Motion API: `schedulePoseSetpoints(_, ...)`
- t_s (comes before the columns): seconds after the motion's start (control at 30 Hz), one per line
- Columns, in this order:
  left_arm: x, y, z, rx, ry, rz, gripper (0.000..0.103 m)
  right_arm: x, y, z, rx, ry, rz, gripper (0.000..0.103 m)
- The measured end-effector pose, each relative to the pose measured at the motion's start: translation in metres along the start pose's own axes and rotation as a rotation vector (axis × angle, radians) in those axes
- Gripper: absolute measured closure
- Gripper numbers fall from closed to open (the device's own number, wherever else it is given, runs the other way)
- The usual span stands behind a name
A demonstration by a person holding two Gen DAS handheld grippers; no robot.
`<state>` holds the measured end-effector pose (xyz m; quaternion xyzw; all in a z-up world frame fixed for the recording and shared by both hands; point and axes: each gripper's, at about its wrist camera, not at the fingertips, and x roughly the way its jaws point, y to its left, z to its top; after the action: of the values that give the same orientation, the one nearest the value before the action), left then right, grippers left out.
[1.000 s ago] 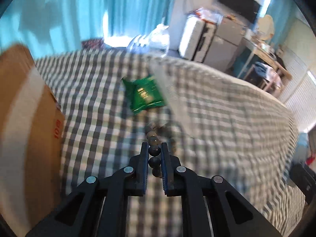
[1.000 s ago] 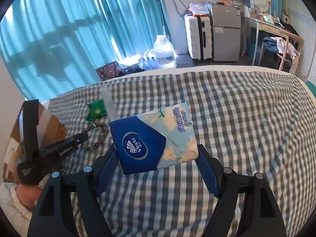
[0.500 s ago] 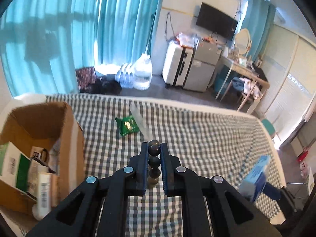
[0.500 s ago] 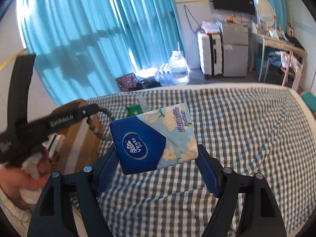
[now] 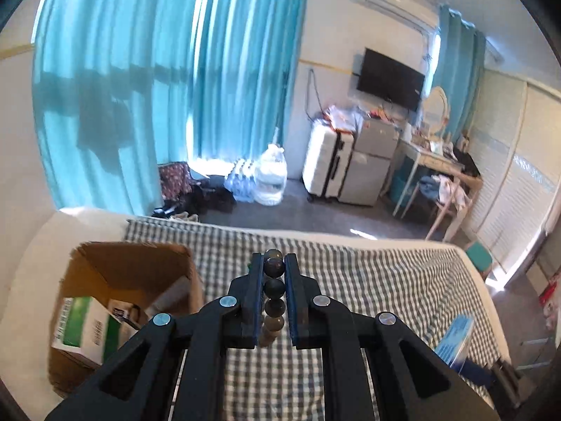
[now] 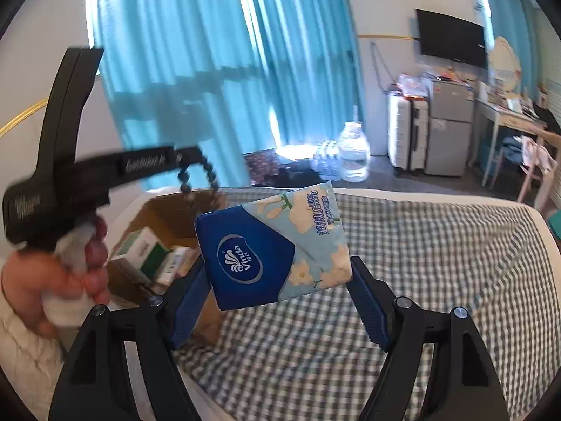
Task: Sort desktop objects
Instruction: 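Carry the bracelet and tissue packet over the cardboard box and open both tools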
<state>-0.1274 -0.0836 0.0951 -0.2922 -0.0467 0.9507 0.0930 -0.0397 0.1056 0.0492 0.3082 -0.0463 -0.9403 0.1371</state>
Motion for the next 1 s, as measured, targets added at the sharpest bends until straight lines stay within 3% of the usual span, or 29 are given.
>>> schedulePoseSetpoints(0.23,-0.022,0.057,0.034,-0.013,-0.057,0.065,0.092,0.027,0.065,0.011,-0.069,0.023,0.126,0.027)
schedulePoseSetpoints(0.43,-0.011,0.113,0.040,-0.036,-0.047,0.135,0.092,0.065,0.104,0.013,-0.129,0.072,0.197,0.027)
schedulePoseSetpoints(0.83,0.067,0.207,0.011,-0.119,0.106,0.214,0.092,0.176,0.135,0.014,-0.149,0.208,0.241,0.026)
schedulePoseSetpoints(1.0,0.095,0.226,0.002,-0.114,0.157,0.225,0.090,0.207,0.137,0.018,-0.133,0.238,0.231,0.020)
